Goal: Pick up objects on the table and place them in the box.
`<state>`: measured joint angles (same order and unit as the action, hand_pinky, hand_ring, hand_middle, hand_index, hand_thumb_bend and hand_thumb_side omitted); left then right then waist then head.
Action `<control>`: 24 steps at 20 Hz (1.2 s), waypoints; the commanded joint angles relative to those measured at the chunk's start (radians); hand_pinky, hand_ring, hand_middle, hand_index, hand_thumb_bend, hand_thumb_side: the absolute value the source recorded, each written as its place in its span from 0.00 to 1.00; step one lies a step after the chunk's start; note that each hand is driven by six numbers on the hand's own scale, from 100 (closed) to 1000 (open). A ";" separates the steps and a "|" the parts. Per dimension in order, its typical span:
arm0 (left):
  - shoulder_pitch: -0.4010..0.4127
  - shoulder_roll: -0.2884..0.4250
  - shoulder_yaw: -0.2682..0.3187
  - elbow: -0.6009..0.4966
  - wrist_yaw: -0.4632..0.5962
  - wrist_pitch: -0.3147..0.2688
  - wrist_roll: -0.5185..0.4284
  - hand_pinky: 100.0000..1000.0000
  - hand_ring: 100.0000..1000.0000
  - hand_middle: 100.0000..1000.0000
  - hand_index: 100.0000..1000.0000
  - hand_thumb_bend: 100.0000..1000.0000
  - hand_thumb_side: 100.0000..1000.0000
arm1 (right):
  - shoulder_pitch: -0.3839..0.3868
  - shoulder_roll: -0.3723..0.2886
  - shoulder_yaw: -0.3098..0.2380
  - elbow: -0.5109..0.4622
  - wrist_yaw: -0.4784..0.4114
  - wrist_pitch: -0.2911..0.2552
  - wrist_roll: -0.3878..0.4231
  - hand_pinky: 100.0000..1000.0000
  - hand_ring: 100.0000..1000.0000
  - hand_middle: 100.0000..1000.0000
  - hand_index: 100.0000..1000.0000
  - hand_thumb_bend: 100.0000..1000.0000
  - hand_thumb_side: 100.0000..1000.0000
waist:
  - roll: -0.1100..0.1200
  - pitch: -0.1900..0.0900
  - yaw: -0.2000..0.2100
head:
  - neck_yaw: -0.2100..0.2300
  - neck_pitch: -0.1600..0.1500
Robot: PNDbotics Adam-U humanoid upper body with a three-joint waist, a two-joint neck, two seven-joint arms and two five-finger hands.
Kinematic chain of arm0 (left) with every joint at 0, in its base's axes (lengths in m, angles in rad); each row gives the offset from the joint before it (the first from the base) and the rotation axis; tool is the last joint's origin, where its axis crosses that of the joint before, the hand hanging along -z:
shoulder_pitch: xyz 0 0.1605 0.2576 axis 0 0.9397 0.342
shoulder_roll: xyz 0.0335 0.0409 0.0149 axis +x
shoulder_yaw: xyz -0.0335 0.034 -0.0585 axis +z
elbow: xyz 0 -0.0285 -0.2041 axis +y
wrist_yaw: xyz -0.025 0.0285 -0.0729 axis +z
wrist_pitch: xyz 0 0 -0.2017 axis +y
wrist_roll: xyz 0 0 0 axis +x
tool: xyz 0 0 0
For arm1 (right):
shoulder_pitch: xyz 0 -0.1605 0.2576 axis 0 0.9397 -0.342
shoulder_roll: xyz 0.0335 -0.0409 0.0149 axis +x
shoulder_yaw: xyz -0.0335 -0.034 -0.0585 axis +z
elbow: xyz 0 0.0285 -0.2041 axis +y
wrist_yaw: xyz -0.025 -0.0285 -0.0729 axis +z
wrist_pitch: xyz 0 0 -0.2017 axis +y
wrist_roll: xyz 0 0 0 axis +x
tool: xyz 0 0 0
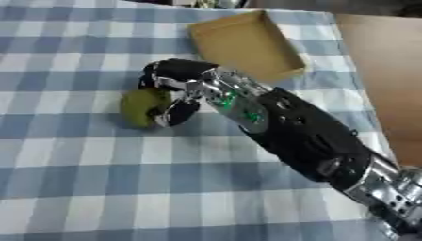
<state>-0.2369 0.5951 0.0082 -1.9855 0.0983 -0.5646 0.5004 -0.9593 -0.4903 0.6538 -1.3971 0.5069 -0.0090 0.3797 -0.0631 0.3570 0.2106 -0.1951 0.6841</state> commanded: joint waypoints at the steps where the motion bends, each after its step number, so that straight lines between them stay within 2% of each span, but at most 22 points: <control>1: -0.005 0.020 0.007 -0.015 0.006 -0.002 0.000 0.53 0.55 0.57 0.72 0.08 0.41 | -0.028 -0.040 -0.010 -0.067 -0.025 0.021 -0.016 0.77 1.00 0.41 0.68 0.00 0.11 | 0.011 -0.024 -0.002 | -0.002 -0.008; 7: 0.001 0.025 0.010 -0.015 0.004 -0.004 0.002 0.53 0.55 0.57 0.72 0.08 0.41 | -0.057 -0.103 -0.054 -0.165 -0.075 0.037 -0.080 0.75 1.00 0.40 0.68 0.00 0.11 | 0.013 -0.029 -0.007 | 0.000 -0.002; 16: 0.006 0.033 0.014 -0.015 -0.002 -0.006 0.008 0.53 0.55 0.57 0.72 0.08 0.40 | -0.083 -0.234 -0.224 -0.289 -0.253 0.103 -0.138 0.75 0.96 0.36 0.65 0.00 0.18 | 0.009 -0.034 -0.018 | 0.007 0.008; 20: 0.008 0.036 0.016 -0.015 -0.005 -0.007 0.011 0.53 0.55 0.57 0.72 0.08 0.40 | -0.061 -0.292 -0.284 -0.262 -0.256 0.123 -0.172 0.75 0.96 0.36 0.65 0.00 0.17 | 0.010 -0.034 -0.021 | 0.011 0.008; 24: 0.009 0.037 0.017 -0.015 -0.009 -0.009 0.014 0.53 0.55 0.57 0.72 0.08 0.40 | -0.039 -0.319 -0.323 -0.163 -0.217 0.127 -0.207 0.73 0.96 0.37 0.65 0.00 0.16 | 0.013 -0.032 -0.023 | 0.012 0.006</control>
<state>-0.2260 0.5973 0.0097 -1.9855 0.0941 -0.5698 0.5088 -0.9840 -0.7704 0.3609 -1.5794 0.2775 0.1160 0.1865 -0.0567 0.3480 0.1891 -0.1854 0.6927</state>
